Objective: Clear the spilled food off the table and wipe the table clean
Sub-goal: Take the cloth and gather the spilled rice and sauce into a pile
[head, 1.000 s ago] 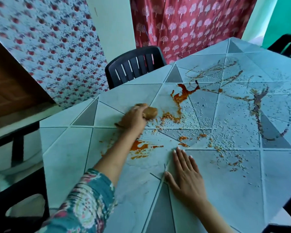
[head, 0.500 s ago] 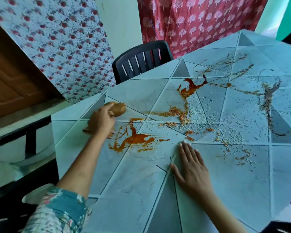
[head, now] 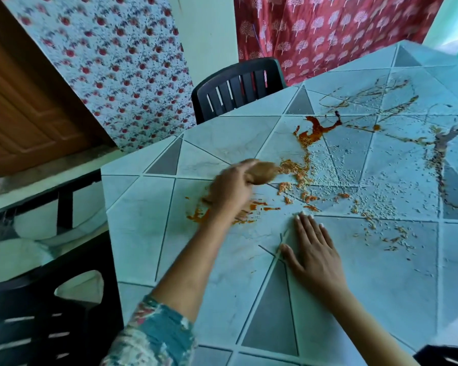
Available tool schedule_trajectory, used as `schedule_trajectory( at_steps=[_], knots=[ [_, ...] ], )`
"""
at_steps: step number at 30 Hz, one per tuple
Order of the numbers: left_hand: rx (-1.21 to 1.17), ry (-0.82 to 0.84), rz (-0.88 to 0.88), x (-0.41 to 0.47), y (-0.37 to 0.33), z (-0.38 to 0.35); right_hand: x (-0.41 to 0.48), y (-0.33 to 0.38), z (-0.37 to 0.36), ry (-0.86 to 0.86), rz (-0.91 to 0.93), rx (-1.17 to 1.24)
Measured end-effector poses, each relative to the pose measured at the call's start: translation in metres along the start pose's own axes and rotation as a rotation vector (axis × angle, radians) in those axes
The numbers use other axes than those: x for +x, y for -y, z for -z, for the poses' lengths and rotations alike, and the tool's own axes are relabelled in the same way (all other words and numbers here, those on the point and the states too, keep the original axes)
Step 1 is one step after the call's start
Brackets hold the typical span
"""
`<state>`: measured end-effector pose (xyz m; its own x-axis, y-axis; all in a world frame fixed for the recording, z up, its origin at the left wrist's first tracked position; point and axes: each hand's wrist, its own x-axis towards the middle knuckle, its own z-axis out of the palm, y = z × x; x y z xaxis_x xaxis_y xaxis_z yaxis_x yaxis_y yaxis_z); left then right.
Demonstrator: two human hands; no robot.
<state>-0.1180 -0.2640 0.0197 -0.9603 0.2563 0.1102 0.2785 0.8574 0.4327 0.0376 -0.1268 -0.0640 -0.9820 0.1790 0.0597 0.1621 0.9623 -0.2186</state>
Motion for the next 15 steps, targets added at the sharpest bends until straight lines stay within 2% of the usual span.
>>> schedule_trajectory(
  at_steps=[4,7,9,15],
  knots=[
    [0.12,-0.082,0.346,-0.012,0.092,0.039,-0.001,0.002,0.001,0.012,-0.001,-0.002],
    [0.201,-0.064,0.5,-0.027,0.106,0.045,-0.002,0.001,0.001,0.011,-0.008,0.003],
    [0.209,-0.064,0.437,-0.027,0.088,0.03,-0.004,-0.002,0.002,0.007,-0.006,0.01],
    [0.017,0.097,-0.053,-0.026,-0.039,-0.042,-0.028,-0.019,0.007,-0.007,-0.071,0.012]
  ],
)
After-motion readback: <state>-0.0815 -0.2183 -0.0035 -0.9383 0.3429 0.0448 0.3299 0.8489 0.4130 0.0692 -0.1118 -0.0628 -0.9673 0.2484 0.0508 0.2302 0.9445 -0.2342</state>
